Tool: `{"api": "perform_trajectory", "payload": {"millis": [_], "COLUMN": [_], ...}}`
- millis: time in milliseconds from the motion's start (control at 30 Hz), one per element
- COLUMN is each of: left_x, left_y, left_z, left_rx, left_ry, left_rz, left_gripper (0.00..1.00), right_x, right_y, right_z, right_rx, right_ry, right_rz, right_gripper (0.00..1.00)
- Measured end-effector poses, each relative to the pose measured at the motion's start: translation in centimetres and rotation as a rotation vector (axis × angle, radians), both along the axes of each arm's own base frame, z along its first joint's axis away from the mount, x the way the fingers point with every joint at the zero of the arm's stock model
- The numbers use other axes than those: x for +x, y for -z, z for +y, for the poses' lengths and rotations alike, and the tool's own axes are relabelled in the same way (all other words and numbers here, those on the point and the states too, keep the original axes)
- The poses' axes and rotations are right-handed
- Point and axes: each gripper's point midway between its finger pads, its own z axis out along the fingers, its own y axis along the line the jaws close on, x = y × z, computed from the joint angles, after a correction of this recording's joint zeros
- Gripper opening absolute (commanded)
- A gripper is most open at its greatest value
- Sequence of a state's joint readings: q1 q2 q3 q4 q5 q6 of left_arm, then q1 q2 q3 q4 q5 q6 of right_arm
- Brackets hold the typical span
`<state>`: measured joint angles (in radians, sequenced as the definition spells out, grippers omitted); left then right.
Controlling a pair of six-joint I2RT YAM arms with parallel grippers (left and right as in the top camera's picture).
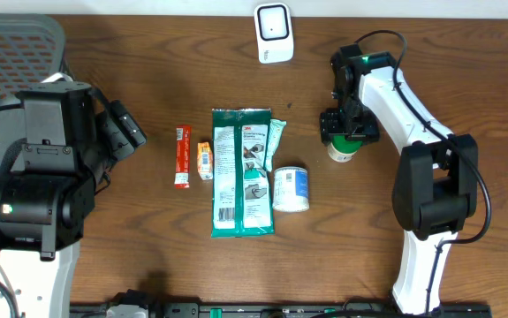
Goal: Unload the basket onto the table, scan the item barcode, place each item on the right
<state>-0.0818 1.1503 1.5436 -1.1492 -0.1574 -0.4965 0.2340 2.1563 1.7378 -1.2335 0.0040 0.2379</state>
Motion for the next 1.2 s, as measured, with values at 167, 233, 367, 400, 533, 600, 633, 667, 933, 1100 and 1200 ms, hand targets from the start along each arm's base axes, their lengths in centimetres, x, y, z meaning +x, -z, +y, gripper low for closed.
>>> {"api": "perform_trajectory", "payload": {"millis": [167,233,367,400,533,600,633,667,933,1100,1200], "left_x": [0.0,0.0,0.0,0.0,0.0,0.0,0.0,0.0,0.0,0.0,0.0], "left_y": [0.0,0.0,0.0,0.0,0.0,0.0,0.0,0.0,0.0,0.0,0.0], "left_z": [0.0,0.0,0.0,0.0,0.0,0.0,0.0,0.0,0.0,0.0,0.0], "left_rx": [0.0,0.0,0.0,0.0,0.0,0.0,0.0,0.0,0.0,0.0,0.0], "left_ry": [0.0,0.0,0.0,0.0,0.0,0.0,0.0,0.0,0.0,0.0,0.0], "left_rz": [0.0,0.0,0.0,0.0,0.0,0.0,0.0,0.0,0.0,0.0,0.0], "left_gripper": [0.9,0.9,0.9,0.9,0.9,0.9,0.9,0.9,0.9,0.9,0.9], "right_x": [0.4,0.8,1.2,1.2,0.7,0.4,0.4,0.3,-0.3,0.2,-0.2], "right_y": [0.0,0.1,0.1,0.1,0.0,-0.2,-0.3,-0.5,-1.0,-0.4,0.3], "right_z": [0.1,0.3,0.9,0.9,0.9,0.8,0.8,0.7,0.7,0.9,0.8], "right_rx": [0.009,0.014,0.018,0.018,0.016,0.013,0.013,0.012,0.013,0.022,0.021], "right_ry": [-0.082,-0.122,-0.183,-0.191,-0.196,-0.194,-0.192,-0.189,-0.171,-0.163,-0.158], "right_rz": [-0.016,-0.031,-0.052,-0.053,-0.034,-0.018,-0.017,-0.014,0.001,-0.021,-0.009], "right_gripper": [0.78,0.79,0.85,0.86,0.92,0.98,0.99,0.99,0.99,0.99,0.99]}}
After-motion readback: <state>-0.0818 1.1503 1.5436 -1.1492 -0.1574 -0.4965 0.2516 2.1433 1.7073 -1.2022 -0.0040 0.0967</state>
